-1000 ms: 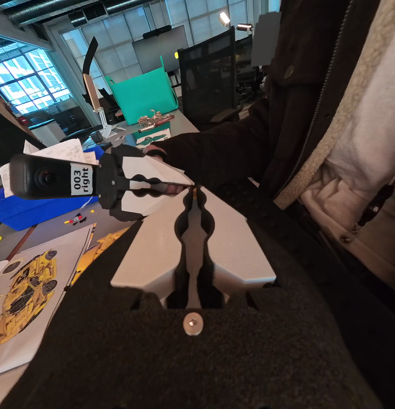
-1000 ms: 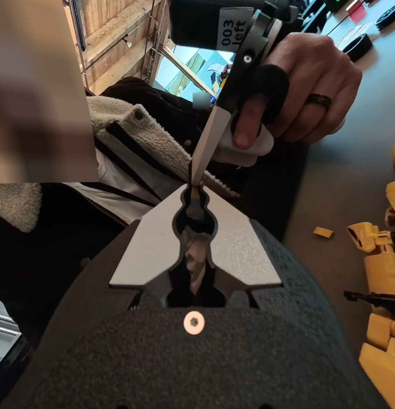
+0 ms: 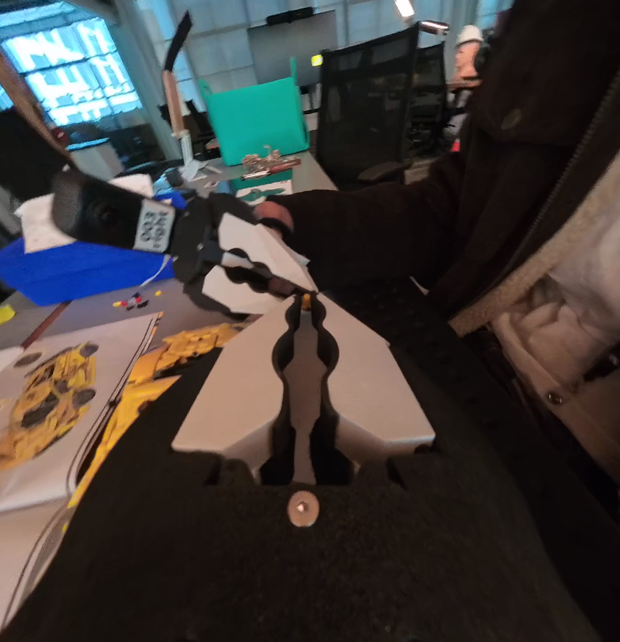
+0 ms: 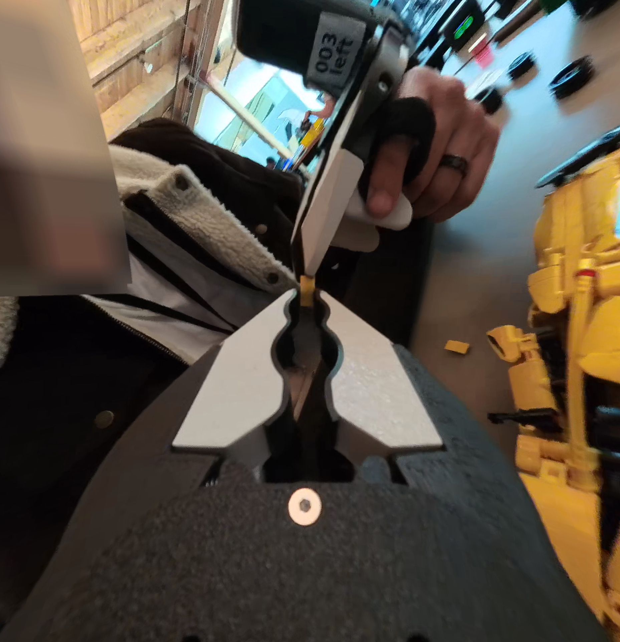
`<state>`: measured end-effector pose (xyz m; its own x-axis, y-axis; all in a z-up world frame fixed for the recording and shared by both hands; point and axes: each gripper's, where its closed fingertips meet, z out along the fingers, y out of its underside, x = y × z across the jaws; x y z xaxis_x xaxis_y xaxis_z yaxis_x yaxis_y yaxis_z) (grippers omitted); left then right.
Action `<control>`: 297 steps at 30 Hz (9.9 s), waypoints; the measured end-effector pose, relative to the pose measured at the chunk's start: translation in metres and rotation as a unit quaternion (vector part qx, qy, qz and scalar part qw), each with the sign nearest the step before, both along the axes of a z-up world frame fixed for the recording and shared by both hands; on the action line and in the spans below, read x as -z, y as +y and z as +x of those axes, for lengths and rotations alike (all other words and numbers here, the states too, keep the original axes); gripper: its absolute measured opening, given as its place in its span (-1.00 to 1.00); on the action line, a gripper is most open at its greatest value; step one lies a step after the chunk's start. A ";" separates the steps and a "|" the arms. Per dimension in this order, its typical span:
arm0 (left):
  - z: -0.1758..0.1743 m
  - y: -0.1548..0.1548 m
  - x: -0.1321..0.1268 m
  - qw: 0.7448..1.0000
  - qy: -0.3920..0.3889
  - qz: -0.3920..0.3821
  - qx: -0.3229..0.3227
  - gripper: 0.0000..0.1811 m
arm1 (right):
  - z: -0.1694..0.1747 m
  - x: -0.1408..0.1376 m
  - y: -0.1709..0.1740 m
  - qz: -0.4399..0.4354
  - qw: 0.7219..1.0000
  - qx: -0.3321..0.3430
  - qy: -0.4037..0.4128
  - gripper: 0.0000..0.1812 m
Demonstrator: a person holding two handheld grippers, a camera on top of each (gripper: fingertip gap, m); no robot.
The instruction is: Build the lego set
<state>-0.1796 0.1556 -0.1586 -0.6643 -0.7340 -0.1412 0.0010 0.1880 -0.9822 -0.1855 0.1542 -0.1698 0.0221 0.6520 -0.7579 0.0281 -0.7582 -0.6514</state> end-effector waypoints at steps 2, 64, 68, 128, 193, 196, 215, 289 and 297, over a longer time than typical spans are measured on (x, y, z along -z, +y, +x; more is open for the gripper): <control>0.005 0.025 -0.010 0.998 -0.003 -0.043 -0.054 -0.87 | 0.012 -0.001 0.020 0.001 0.998 0.068 0.004 -0.91; -0.025 0.276 0.059 0.794 0.139 -0.029 -0.591 -0.85 | 0.150 0.004 0.107 -0.059 0.888 0.447 0.094 -0.92; -0.024 0.276 0.061 0.795 0.142 -0.030 -0.589 -0.85 | 0.149 0.005 0.107 -0.061 0.888 0.446 0.091 -0.92; 0.042 0.100 -0.014 0.930 -0.032 0.034 -0.363 -0.97 | 0.049 -0.037 0.084 0.320 0.854 0.399 -0.098 -0.62; 0.046 0.028 -0.011 0.872 -0.071 0.099 -0.474 -0.97 | 0.051 -0.030 0.015 -0.087 0.896 0.387 0.202 -0.71; 0.051 0.018 -0.016 0.876 -0.093 0.101 -0.463 -0.97 | 0.059 -0.032 0.014 -0.121 0.882 0.373 0.262 -0.72; 0.047 -0.004 0.075 0.921 0.160 -0.001 -0.355 -0.69 | 0.070 0.081 0.001 -0.173 0.892 0.414 -0.057 -0.91; 0.050 -0.010 0.052 0.969 0.057 0.093 -0.221 -0.83 | 0.039 0.040 0.004 -0.265 0.857 0.389 0.212 -0.92; 0.057 0.006 0.073 0.958 0.134 0.027 -0.253 -0.78 | 0.053 0.062 0.015 -0.270 0.835 0.456 0.150 -0.92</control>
